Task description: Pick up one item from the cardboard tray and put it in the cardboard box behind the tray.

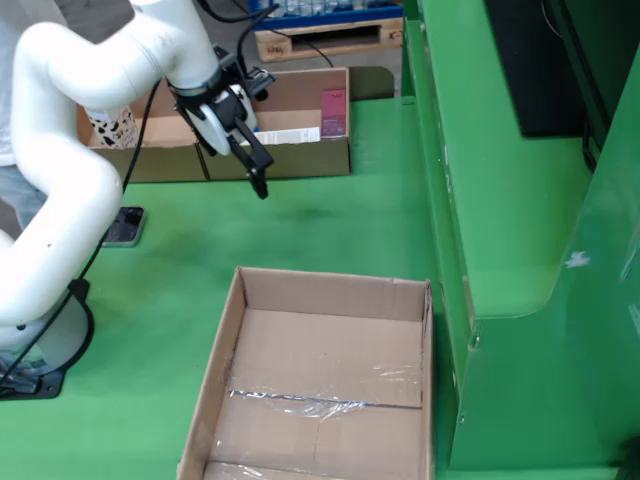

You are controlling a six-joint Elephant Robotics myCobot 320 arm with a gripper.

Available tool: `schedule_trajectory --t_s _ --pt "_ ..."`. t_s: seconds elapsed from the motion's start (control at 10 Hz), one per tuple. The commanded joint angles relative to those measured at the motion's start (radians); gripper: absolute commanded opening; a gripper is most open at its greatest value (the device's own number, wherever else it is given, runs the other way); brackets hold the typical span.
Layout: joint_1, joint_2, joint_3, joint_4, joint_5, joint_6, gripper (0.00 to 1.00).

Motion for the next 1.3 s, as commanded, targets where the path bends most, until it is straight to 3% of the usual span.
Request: schedule_trajectory --t_s 0.0,0.2,0.3,0.5,0.6,0.7,0.8,1.1,1.2 --pt "0.106 0.61 -0.218 -0.059 -0.107 0.12 1.0" --pt "0.106 0.61 -0.218 -0.059 -0.107 0.12 1.0" --pt "0.07 0.648 -0.193 -0.106 -0.138 0.198 1.0" --pt "-0.026 0.618 -0.193 -0.067 -0.094 0.167 1.0" --pt "-0.266 0.64 -0.433 0.172 -0.011 0.098 1.0" --pt "-0.266 0.64 -0.433 0.172 -0.011 0.098 1.0" --pt "-0.405 0.694 -0.699 0.413 0.042 0.056 1.0" --pt "-0.57 0.596 -0.699 0.556 0.094 0.029 1.0" --pt "-0.685 0.518 -0.699 0.701 0.098 0.036 1.0"
